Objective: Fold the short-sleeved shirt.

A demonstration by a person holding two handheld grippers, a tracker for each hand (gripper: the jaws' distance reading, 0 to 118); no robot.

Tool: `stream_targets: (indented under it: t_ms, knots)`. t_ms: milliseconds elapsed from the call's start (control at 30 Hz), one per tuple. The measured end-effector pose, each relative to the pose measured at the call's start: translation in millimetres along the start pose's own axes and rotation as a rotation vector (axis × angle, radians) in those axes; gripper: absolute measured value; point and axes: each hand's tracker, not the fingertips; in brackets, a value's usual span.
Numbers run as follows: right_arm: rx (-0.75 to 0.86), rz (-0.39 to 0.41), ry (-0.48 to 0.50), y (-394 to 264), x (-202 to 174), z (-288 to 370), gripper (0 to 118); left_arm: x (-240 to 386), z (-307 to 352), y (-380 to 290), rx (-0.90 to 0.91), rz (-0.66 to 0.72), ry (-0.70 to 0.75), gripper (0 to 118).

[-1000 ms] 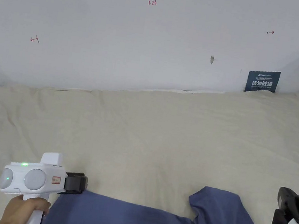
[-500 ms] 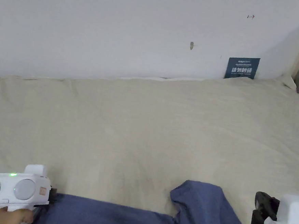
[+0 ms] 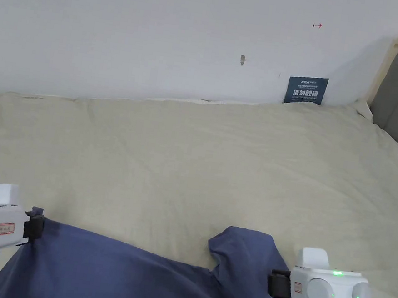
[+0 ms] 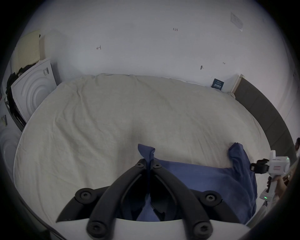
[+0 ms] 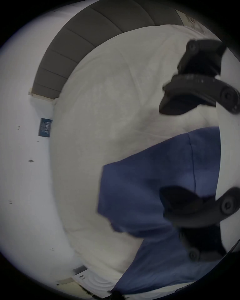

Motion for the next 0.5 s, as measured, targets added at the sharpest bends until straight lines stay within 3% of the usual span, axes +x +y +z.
stream_targets:
  t_ms: [100,167,200,233,367,500]
  knots:
    - [-0.09,0.044,-0.03,-8.9,-1.5,-22.2,55,1.9,12.9,-2.6,0.007,-0.026,0.011,3]
    - [-0.024,0.005,0.006,-16.4,-4.1,-16.2,38,0.4,17.0,-4.2,0.009,-0.021,0.012,3]
    - [-0.033,0.0,0.011,-16.9,-3.6,-14.9,14,0.0,20.0,-5.7,0.009,-0.015,0.011,3]
    - [-0.04,-0.006,0.024,-17.2,-4.2,-13.5,5,-0.2,22.9,-7.4,0.011,-0.01,0.013,3]
    - [0.015,0.044,0.015,-18.9,-5.4,-5.4,5,-3.0,36.7,-13.4,0.025,0.011,0.026,3]
    - [0.185,0.057,0.021,-12.4,0.5,48.2,5,-9.3,61.1,-21.0,0.069,0.041,0.036,3]
